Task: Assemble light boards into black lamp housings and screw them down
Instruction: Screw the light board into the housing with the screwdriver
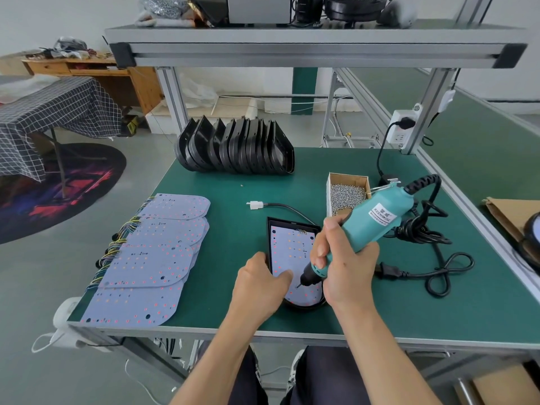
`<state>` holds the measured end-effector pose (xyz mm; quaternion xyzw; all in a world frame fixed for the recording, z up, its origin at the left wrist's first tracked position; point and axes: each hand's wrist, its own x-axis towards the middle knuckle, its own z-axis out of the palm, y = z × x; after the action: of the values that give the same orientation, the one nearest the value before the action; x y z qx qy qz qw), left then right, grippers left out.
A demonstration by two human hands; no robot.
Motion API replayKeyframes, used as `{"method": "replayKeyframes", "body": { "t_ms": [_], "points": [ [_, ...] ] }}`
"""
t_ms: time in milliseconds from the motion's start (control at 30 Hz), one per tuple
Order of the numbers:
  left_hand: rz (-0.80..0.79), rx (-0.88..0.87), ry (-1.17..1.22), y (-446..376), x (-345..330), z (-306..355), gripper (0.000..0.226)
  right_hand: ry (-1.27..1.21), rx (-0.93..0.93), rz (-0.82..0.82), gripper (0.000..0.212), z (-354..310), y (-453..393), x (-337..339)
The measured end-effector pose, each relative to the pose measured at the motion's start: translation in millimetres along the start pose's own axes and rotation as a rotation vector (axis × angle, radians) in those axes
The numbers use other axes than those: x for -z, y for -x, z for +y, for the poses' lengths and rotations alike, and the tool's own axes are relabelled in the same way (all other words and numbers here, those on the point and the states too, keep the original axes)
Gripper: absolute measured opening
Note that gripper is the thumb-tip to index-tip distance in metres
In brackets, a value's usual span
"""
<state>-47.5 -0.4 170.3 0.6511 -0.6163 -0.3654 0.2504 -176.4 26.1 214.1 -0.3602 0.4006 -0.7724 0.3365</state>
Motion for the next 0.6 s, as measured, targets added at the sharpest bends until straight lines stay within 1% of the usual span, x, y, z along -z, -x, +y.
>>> {"method": "replayKeyframes", "body": {
  "t_ms": [133, 467, 600],
  "points": [
    [0.003, 0.002, 0.003, -0.2, -0.2, -0.6, 0.031, 0.011, -0.007, -0.008, 0.016, 1.9, 0.2, 0.8],
    [-0.007, 0.015, 0.0, 1.6, 1.2, 0.9, 0.032, 0.009, -0.02, -0.016, 0.018, 1.4, 0.8, 2.8],
    [-0.019, 0.021, 0.002, 2.2, 1.9, 1.0, 0.033, -0.012, -0.027, -0.072, 0.013, -1.9, 1.7, 5.0]
  ]
}}
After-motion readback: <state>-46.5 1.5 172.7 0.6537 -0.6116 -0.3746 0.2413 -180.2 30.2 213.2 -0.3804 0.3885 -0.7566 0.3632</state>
